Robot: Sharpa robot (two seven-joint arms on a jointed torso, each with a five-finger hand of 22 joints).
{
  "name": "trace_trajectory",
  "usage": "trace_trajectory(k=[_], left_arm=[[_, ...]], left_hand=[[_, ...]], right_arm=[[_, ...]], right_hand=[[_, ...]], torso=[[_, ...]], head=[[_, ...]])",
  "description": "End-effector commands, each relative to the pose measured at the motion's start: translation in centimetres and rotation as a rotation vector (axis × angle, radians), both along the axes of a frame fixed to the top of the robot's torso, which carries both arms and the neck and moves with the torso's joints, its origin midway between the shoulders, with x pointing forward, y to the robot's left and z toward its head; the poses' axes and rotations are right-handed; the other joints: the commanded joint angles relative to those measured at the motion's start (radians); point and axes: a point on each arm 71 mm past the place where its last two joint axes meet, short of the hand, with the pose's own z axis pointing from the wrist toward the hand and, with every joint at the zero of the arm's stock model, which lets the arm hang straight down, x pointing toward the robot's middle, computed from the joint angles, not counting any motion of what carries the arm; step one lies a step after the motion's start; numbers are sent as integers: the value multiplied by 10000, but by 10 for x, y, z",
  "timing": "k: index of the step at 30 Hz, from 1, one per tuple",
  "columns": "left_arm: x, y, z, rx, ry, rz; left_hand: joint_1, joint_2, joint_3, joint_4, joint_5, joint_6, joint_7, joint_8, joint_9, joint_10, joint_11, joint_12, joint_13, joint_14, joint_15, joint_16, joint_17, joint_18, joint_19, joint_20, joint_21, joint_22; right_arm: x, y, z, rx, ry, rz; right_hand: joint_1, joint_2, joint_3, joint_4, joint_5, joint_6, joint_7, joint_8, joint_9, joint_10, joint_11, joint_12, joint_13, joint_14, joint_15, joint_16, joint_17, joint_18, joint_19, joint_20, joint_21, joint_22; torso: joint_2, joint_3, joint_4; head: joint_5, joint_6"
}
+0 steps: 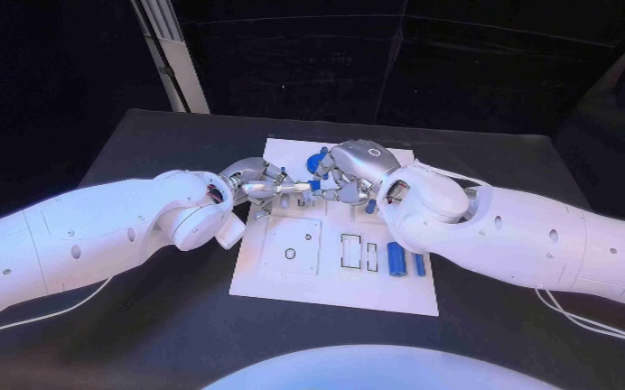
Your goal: Assemble the parts on the task board
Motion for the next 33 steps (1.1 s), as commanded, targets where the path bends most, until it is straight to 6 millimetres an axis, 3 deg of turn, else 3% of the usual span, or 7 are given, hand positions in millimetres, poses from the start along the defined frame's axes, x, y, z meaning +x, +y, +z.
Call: trace_trajectory(k=[1, 10, 28, 33], left_arm=[[0, -1, 1, 30, -57, -104], [1, 1, 0, 73, -46, -47], [4, 4, 0, 123, -117, 135], [4, 4, 0, 108, -161, 173]], left_hand=[[-163, 28, -12, 145, 10, 40, 4, 47, 14, 50, 11, 50, 22, 914, -82, 64, 1957, -144, 8, -28, 65, 37], [-202, 95, 6, 257, 18, 45, -11, 72, 22, 50, 1, 88, 44, 923, -86, 90, 2002, -153, 13, -31, 134, 120], [773, 453, 775, -116, 27, -14, -98, 112, 20, -4, -80, 89, 50, 941, -153, 150, 2104, -166, -20, -84, 294, 318], [978, 450, 984, -237, 27, -25, -116, 114, 15, -6, -99, 62, 32, 946, -167, 163, 2126, -175, -19, -98, 336, 373]], right_arm=[[0, 2, 1, -35, -65, 93], [-2, 3, 4, 126, -178, 159], [-7, 2, 9, 457, -449, 257], [-9, 3, 11, 535, -527, 323]], right_hand=[[21, 52, 83, 3, -7, 150, -97, 47, 62, 54, 19, -30, 10, 729, -91, 45, 1234, 89, 69, -27, 63, 3], [5, 54, 91, 11, -9, 161, -101, 52, 64, 59, 15, -34, 10, 732, -93, 56, 1248, 85, 78, -29, 74, 27], [-38, 53, 109, 33, 28, 173, -109, 55, 67, 90, 8, -6, 41, 736, -99, 69, 1266, 71, 110, -34, 111, 101], [-40, 49, 118, 32, 50, 177, -114, 56, 68, 94, 3, -7, 44, 735, -102, 67, 1264, 70, 112, -36, 114, 107]], torso=[[0, 6, 4], [9, 11, -11], [6, 14, -6], [6, 7, -9]], head=[[17, -6], [32, -7], [38, -28], [39, -21]])
